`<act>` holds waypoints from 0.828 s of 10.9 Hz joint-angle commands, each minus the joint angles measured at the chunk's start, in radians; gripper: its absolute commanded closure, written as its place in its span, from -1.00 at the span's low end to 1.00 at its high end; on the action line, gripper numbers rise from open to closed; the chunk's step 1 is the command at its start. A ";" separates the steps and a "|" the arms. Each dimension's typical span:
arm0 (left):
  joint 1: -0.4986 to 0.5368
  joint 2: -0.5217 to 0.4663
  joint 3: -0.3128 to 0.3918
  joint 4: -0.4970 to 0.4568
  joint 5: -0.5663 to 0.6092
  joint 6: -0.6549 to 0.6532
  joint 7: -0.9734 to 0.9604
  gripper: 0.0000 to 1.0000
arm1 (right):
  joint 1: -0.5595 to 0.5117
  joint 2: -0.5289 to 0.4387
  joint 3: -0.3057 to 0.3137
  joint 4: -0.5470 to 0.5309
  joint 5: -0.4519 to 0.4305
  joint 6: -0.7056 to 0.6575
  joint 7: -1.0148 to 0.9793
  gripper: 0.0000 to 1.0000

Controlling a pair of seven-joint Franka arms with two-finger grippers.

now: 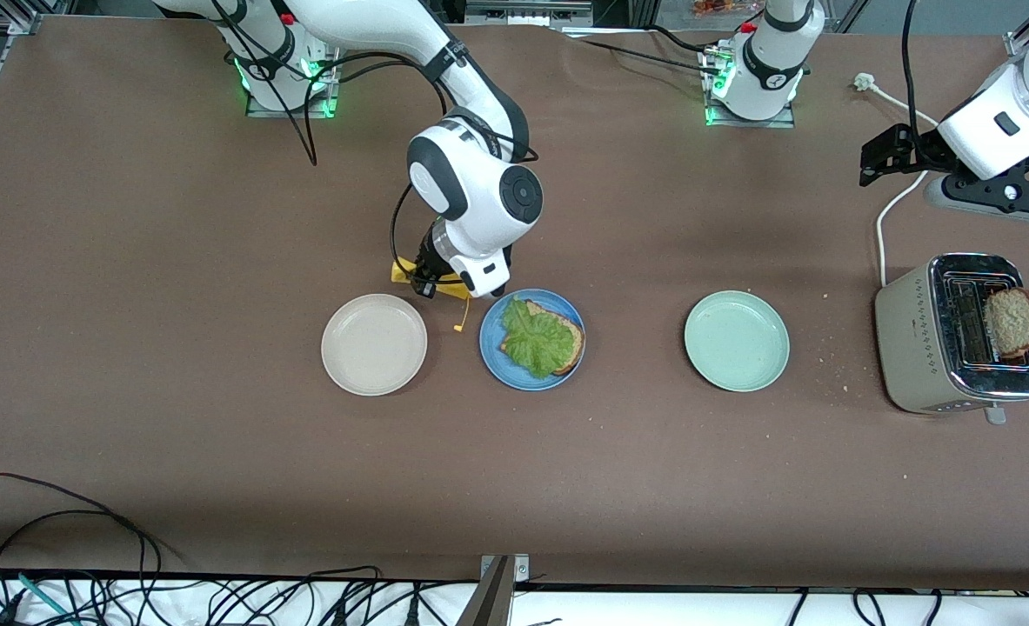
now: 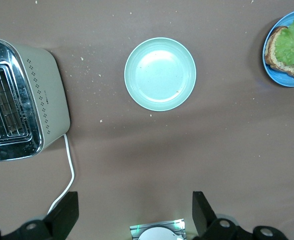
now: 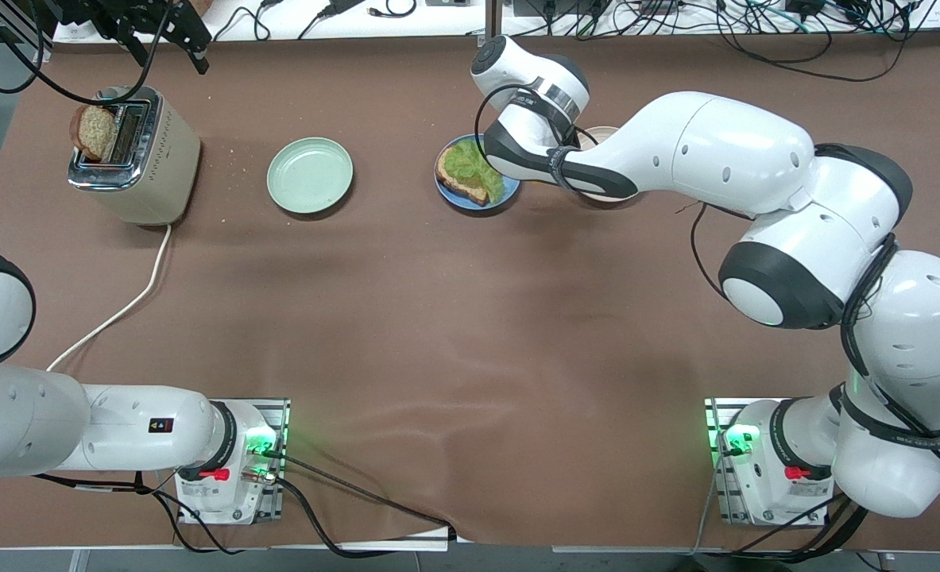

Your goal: Make sandwich in blue plate with both arms

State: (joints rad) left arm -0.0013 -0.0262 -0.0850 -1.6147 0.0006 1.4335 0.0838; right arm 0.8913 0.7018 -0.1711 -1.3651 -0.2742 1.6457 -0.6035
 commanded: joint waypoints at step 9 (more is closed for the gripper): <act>0.001 -0.009 -0.007 0.002 0.022 -0.013 0.005 -1.00 | 0.011 0.280 -0.010 0.328 -0.014 -0.023 0.143 1.00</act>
State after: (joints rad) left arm -0.0016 -0.0267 -0.0870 -1.6147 0.0006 1.4331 0.0838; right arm 0.8977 0.9631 -0.1745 -1.0885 -0.2752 1.6463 -0.4696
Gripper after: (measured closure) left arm 0.000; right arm 0.877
